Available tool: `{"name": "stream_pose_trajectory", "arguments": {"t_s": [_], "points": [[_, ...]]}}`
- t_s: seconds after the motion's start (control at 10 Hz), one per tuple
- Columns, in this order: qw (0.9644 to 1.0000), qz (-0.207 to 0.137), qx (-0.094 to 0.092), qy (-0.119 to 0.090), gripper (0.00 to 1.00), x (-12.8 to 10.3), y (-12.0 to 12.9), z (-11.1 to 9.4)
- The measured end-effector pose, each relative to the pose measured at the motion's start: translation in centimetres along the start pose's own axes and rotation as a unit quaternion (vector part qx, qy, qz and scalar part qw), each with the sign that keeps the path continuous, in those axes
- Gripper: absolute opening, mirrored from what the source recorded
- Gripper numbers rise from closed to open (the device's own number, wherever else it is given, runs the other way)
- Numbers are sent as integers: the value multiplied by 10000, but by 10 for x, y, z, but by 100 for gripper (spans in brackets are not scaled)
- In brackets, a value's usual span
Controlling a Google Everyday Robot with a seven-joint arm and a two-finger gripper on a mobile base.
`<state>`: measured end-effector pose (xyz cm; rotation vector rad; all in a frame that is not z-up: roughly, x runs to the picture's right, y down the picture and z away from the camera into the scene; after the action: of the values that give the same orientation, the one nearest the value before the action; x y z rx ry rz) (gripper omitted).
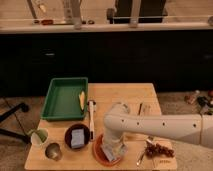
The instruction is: Place towel in table surface
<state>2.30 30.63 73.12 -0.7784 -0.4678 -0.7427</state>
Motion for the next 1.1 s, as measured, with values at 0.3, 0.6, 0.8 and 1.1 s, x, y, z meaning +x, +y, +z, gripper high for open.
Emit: {"name": "stream_pose_trajectory", "arguments": {"t_s": [0.3,0.6,0.8,1.1], "points": [[9999,-46,-113,-117,54,-2,-1,8],[9997,-91,-169,-166,31,-3,-2,12],[9997,-98,-160,-150,13,-3,-3,11],[9999,-100,-122,-38,0,-2,-2,3]]}}
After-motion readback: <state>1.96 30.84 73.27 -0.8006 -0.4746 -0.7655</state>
